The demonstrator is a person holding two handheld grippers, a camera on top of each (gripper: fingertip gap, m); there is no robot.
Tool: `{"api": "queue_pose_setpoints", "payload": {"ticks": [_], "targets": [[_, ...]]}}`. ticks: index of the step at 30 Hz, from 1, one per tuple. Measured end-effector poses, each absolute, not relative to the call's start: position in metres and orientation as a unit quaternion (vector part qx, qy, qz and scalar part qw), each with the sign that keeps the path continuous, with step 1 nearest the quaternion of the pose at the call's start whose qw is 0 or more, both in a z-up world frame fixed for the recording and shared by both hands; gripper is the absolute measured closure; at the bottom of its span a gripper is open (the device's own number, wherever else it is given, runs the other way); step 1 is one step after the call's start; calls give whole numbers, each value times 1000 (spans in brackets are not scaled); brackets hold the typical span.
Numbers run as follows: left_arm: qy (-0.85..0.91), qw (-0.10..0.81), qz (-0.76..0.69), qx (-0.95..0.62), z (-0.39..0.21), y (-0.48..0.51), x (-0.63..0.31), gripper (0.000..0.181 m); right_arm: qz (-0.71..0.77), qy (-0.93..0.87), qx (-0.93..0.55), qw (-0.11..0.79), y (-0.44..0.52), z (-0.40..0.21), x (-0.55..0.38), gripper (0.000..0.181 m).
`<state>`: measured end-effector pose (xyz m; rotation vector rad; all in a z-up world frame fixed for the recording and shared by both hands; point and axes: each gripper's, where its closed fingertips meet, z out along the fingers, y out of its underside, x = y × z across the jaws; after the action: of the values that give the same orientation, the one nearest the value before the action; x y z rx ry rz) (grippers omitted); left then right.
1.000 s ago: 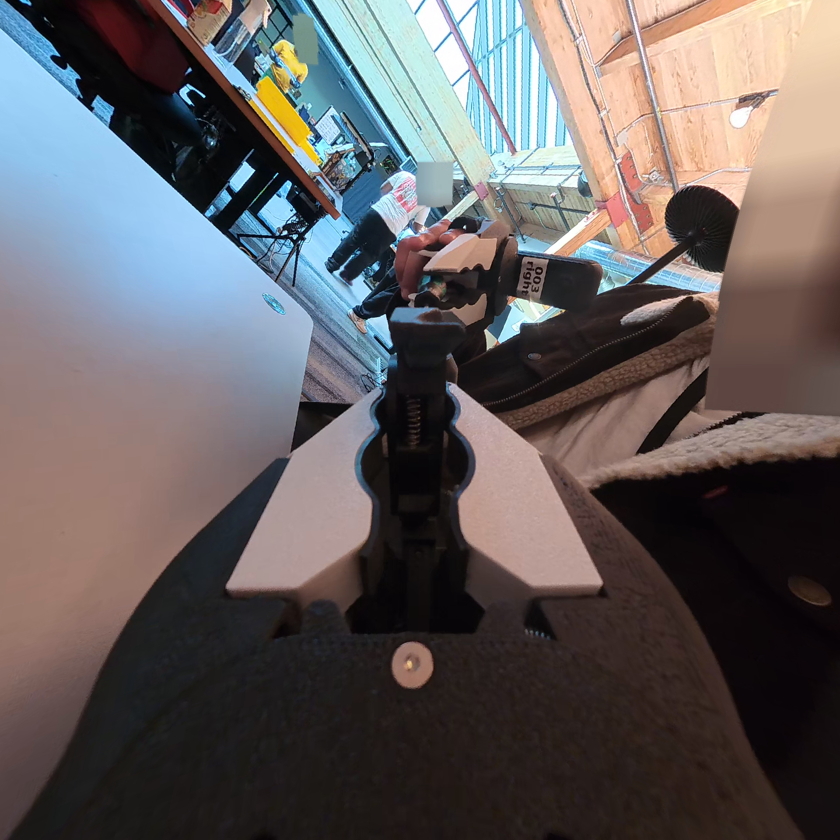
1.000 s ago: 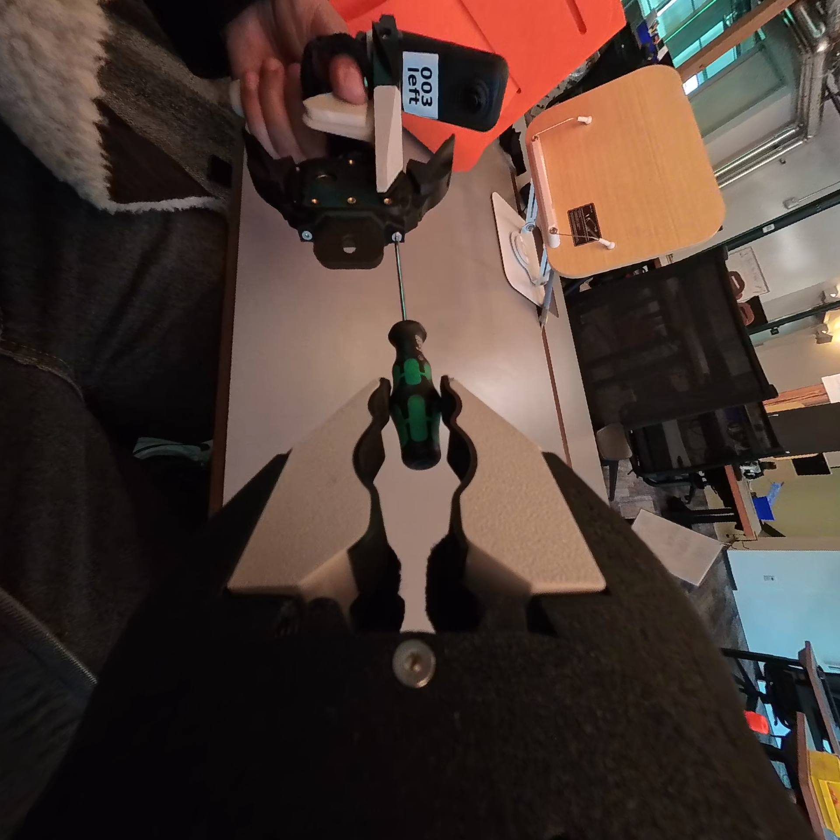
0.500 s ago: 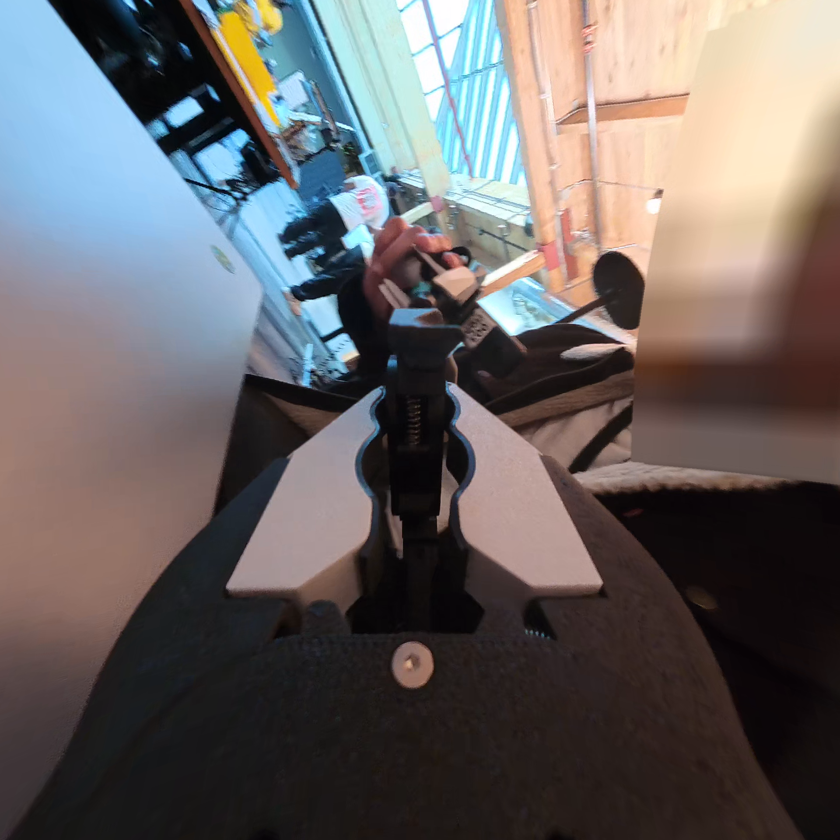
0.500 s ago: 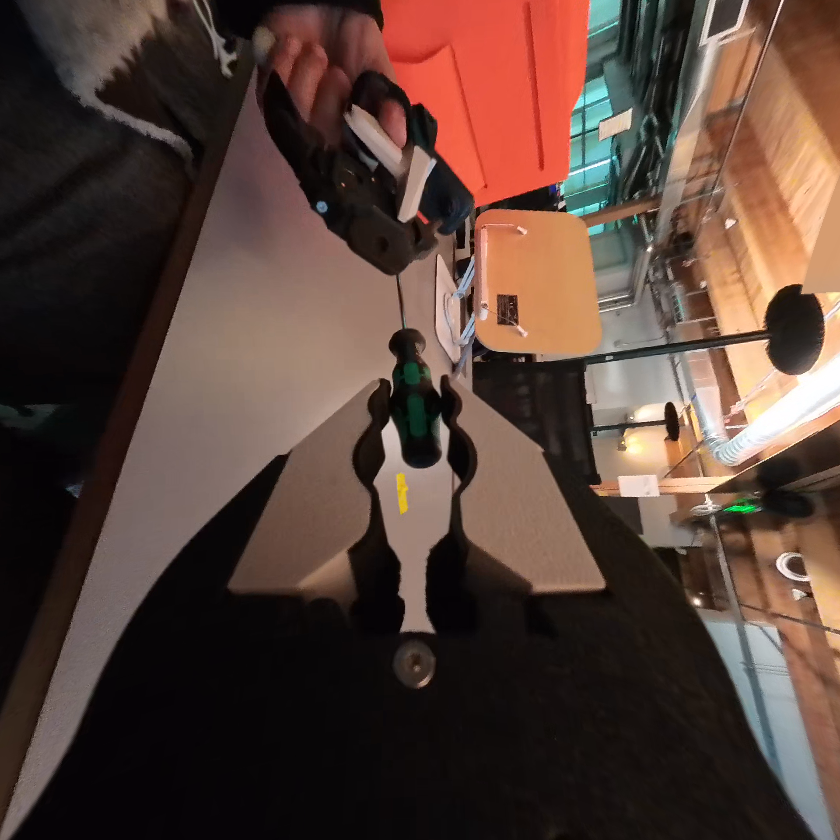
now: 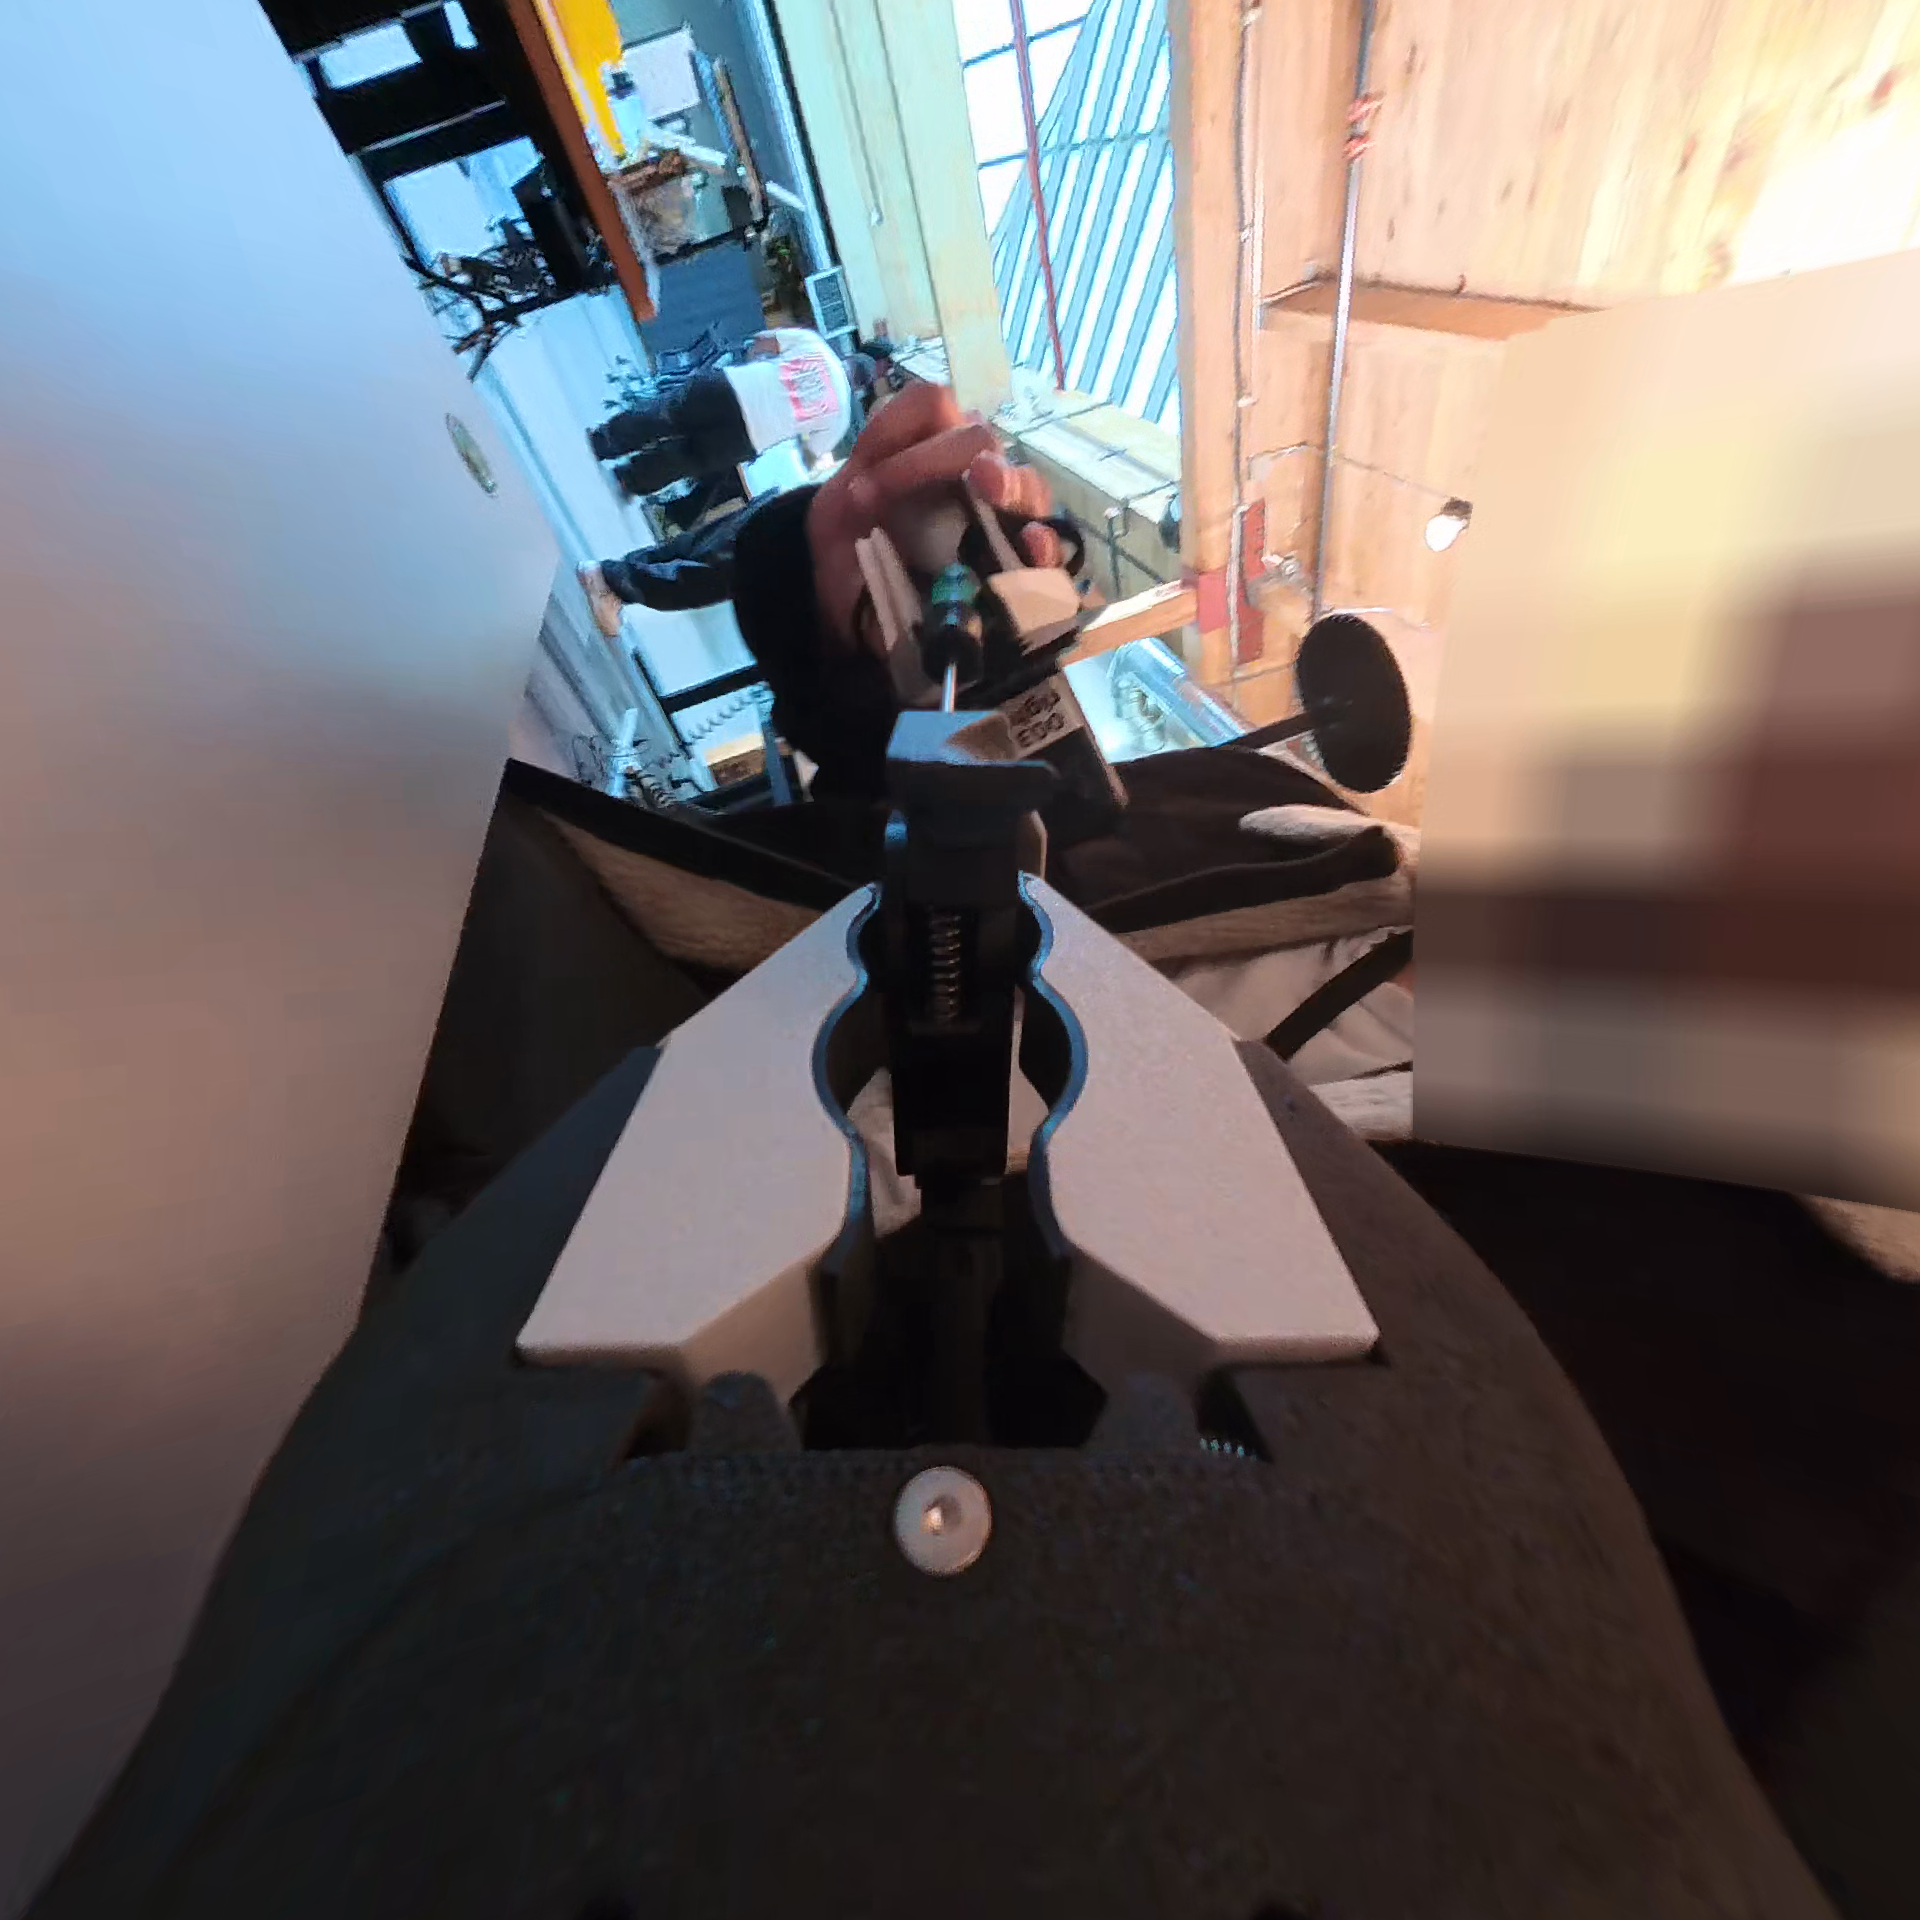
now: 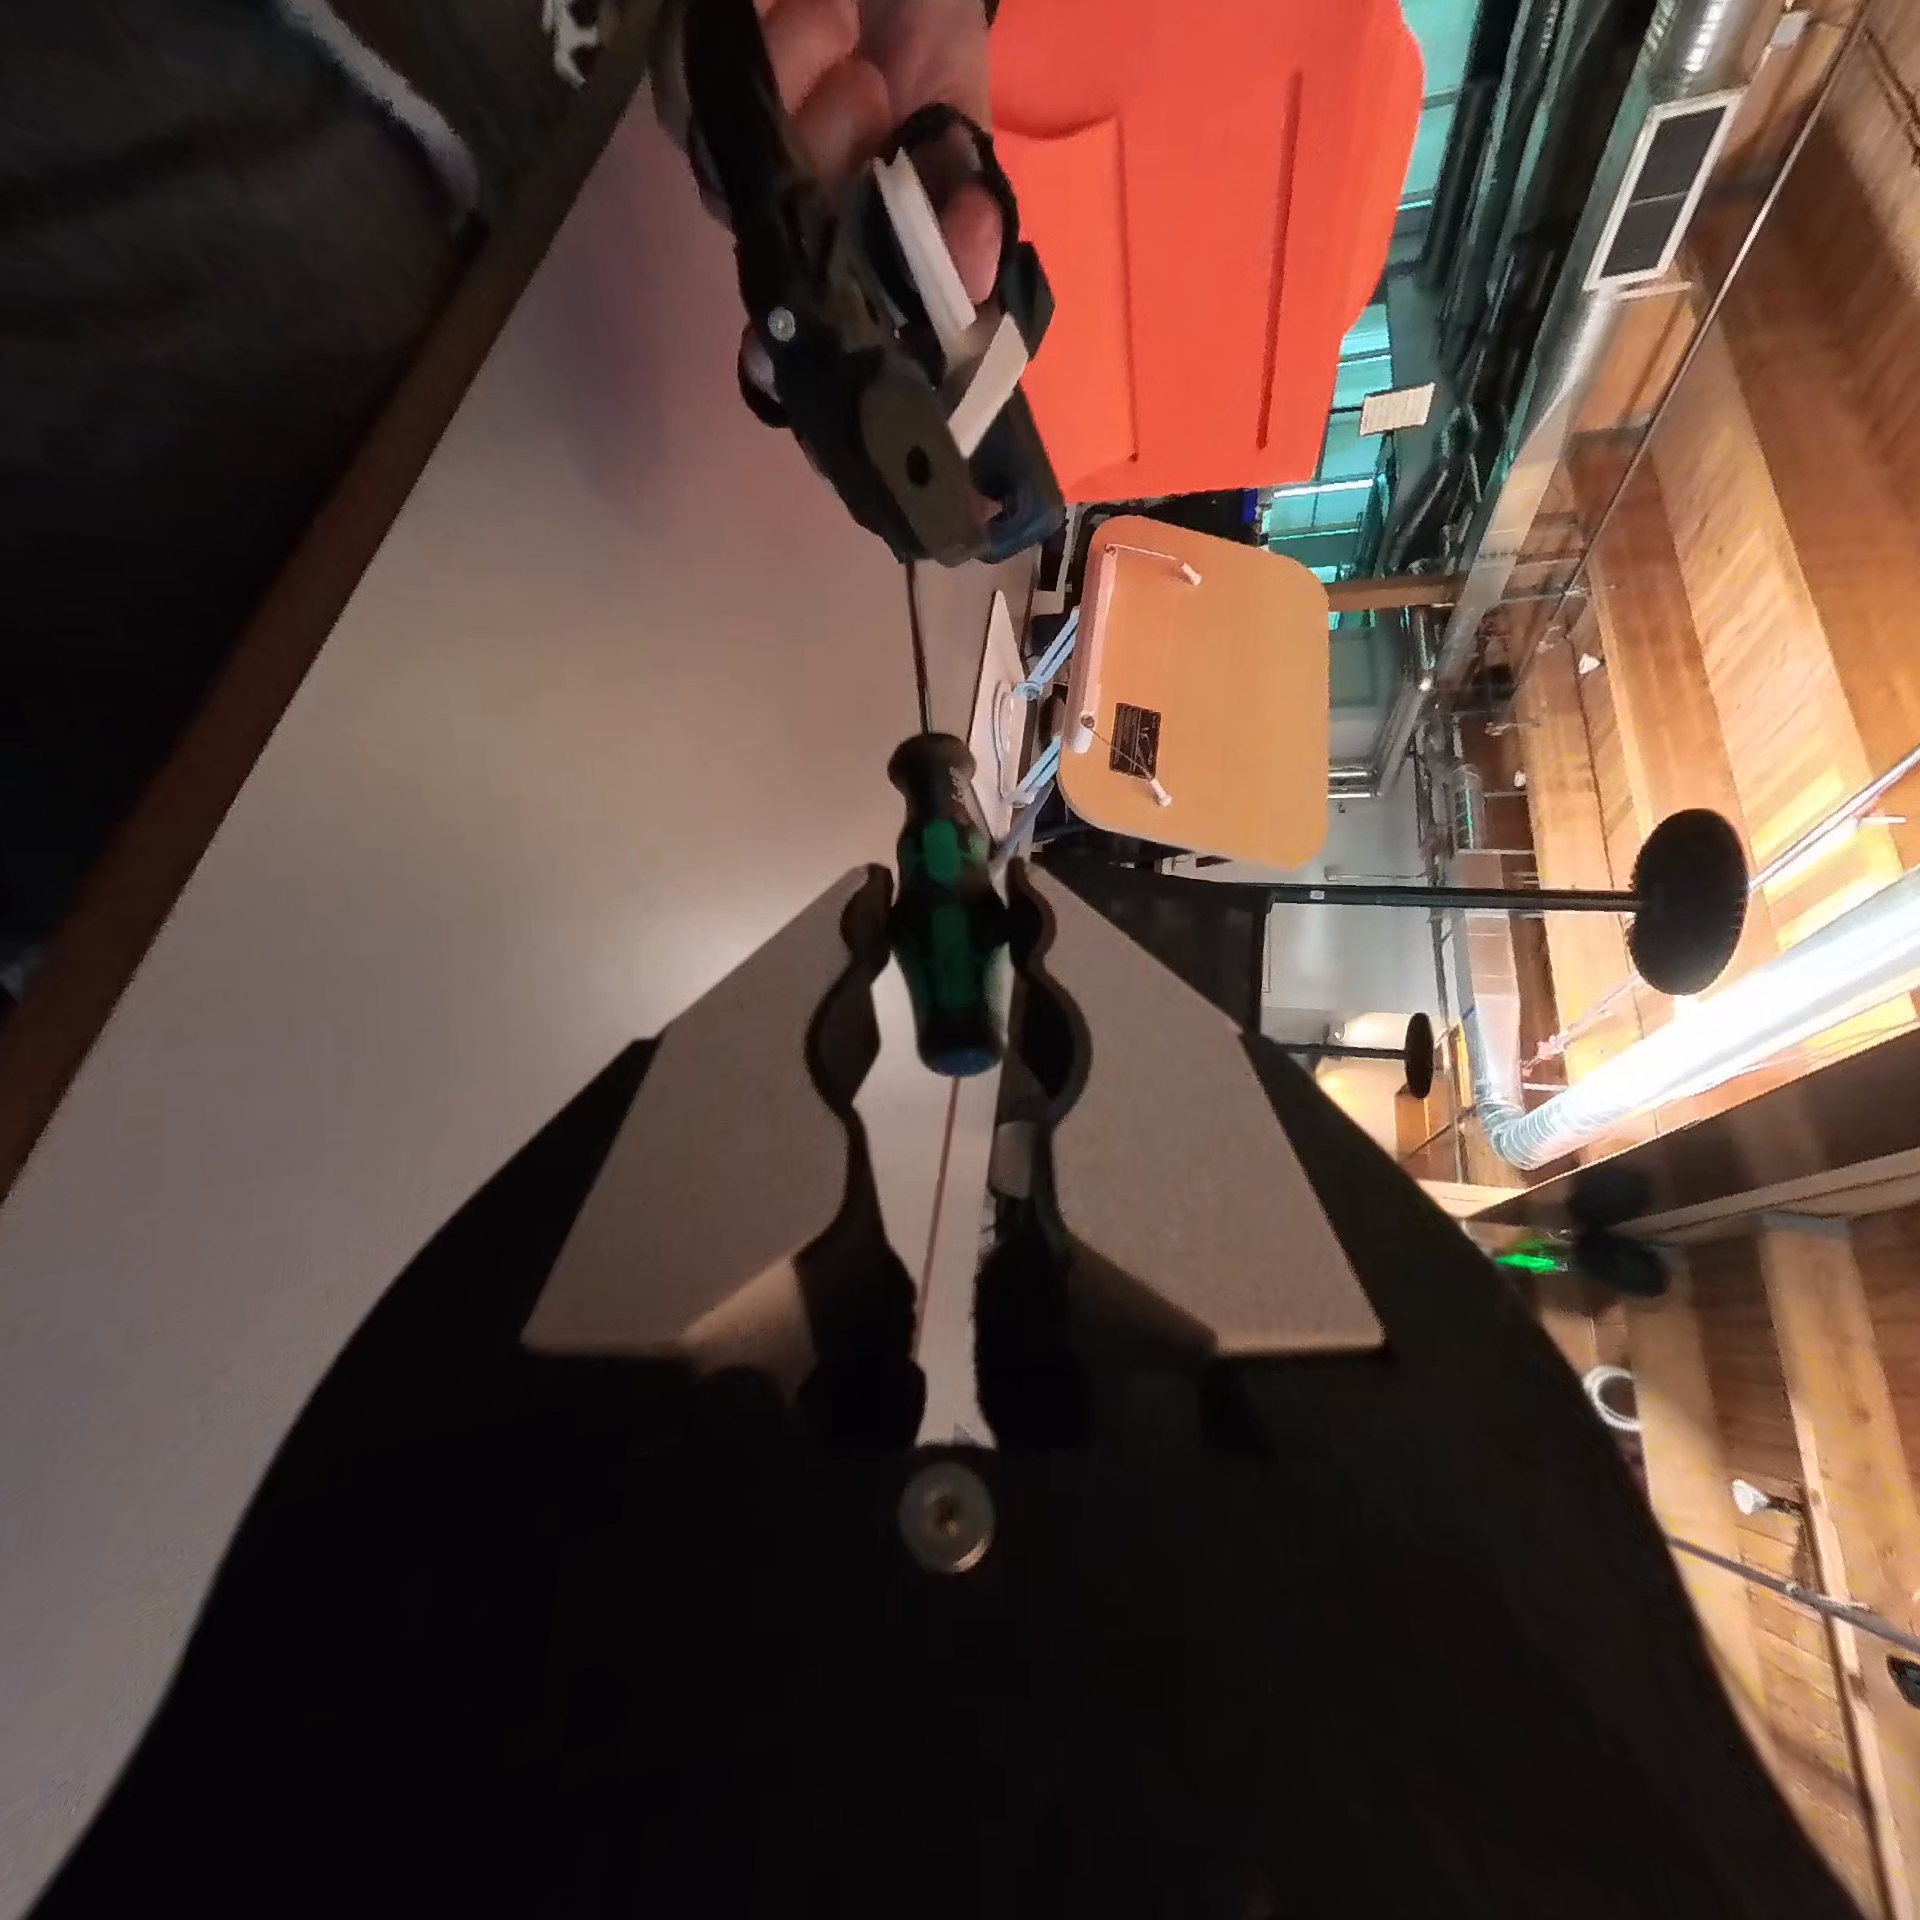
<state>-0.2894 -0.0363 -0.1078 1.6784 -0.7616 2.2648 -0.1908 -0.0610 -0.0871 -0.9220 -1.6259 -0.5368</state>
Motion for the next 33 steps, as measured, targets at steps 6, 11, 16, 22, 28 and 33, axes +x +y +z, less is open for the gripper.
{"api": "queue_pose_setpoints", "payload": {"ticks": [6,11,16,22,28,33], "targets": [[-304,27,735,605,-118,-24,-285,160,-60,-629,-548,549,-59,-94,-193,160],[-344,-29,727,593,-115,-18,-286,160,179,-480,-706,490,-53,-100,-190,160],[-387,-70,705,591,-119,-18,-287,160,415,-293,-766,394,-51,-98,-189,160],[-429,-150,697,555,-101,-17,-287,159,620,-86,-744,235,-51,-99,-188,160],[-465,-227,670,532,-89,-14,-290,159,707,13,-696,128,-59,-101,-195,160],[-454,-215,675,539,-92,-11,-292,159,629,-78,-748,198,-58,-101,-193,160]]}}
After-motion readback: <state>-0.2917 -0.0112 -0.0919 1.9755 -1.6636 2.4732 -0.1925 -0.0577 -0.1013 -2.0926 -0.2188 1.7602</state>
